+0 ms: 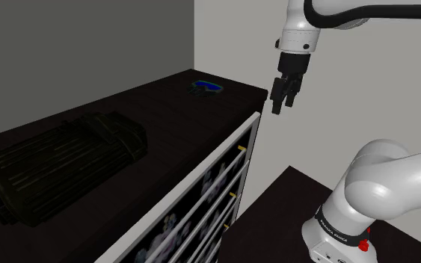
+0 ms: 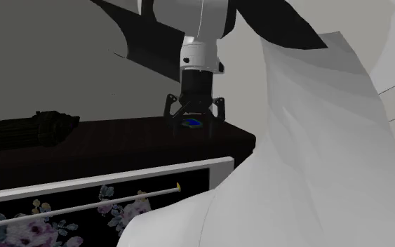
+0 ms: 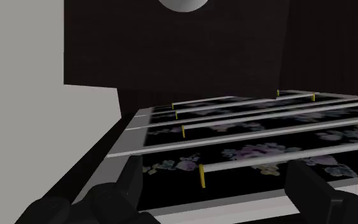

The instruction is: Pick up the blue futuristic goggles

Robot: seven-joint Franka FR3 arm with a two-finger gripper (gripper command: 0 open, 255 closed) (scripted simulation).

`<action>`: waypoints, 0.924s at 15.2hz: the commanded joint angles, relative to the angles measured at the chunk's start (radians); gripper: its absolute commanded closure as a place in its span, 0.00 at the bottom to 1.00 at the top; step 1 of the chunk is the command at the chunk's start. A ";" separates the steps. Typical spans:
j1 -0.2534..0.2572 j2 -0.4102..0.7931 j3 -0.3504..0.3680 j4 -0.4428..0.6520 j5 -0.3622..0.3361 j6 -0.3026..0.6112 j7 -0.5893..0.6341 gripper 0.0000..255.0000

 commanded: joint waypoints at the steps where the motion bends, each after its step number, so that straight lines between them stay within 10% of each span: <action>1: 0.000 0.000 0.000 0.000 0.000 0.000 0.000 0.00; 14: -0.020 0.510 -0.077 0.374 0.113 0.162 0.056 0.00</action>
